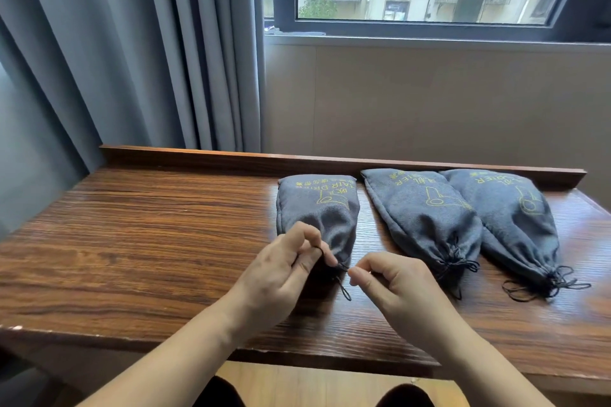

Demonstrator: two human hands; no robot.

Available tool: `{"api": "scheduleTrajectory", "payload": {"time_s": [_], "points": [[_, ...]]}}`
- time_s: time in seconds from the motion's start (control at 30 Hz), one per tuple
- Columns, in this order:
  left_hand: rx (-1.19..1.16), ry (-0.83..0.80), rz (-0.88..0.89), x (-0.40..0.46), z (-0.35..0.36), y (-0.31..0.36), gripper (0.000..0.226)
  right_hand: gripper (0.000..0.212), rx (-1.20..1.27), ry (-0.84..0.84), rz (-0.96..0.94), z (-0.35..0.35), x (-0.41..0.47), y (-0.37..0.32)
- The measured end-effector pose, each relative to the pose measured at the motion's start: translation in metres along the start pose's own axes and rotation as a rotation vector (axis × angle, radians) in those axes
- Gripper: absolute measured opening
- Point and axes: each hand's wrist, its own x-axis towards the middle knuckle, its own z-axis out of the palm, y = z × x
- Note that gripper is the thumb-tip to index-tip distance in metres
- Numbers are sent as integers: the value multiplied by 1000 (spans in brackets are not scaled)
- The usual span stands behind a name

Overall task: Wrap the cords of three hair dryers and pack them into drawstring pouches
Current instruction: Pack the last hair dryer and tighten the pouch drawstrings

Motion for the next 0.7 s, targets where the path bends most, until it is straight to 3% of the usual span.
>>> {"api": "scheduleTrajectory", "payload": {"time_s": [0.2,0.3,0.5,0.7], "points": [[-187,103,-134,0,-5,-6,8,25,28,55,98,-3,3,16],[-265,130,-311,-4,-8,-9,20,27,41,23,137,-1,3,22],[-937,158,-577,-11,-7,-11,13,26,85,-6,151,9,5,26],[-1195,149,-611,-16,-8,-18,48,25,106,-22,135,14,3,28]]}}
